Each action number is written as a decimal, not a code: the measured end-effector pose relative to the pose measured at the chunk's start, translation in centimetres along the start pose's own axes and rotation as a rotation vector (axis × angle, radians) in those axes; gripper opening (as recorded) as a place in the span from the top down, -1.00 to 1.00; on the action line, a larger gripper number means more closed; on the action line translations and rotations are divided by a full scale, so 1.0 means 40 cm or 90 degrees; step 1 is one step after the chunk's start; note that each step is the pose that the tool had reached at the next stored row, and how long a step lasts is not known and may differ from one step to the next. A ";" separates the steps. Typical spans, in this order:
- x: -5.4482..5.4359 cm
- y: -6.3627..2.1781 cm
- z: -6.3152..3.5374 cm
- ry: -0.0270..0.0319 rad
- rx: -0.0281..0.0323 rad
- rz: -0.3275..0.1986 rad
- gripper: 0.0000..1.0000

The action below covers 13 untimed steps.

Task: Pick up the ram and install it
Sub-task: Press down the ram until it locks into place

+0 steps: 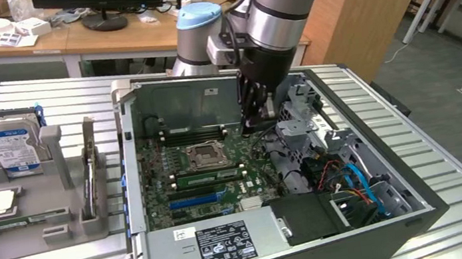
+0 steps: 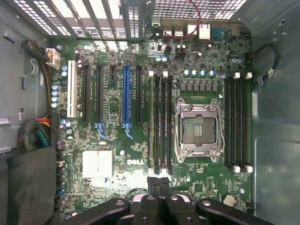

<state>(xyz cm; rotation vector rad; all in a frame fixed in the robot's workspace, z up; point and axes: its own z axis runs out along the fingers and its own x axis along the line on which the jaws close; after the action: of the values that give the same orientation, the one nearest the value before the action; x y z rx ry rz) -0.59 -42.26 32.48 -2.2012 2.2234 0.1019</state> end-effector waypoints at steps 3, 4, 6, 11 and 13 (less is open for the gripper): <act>0.000 0.000 0.005 0.0000 0.0000 0.000 0.79; 0.000 0.000 0.006 0.0000 0.0000 0.000 0.79; 0.001 0.000 0.010 0.0000 0.0000 0.000 0.79; 0.001 -0.001 0.020 -0.0001 0.0000 0.000 0.79; 0.001 -0.001 0.024 0.0000 0.0000 0.000 0.79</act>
<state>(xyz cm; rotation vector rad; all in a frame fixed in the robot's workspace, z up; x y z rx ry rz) -0.59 -42.26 31.52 -2.2012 2.2233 0.1019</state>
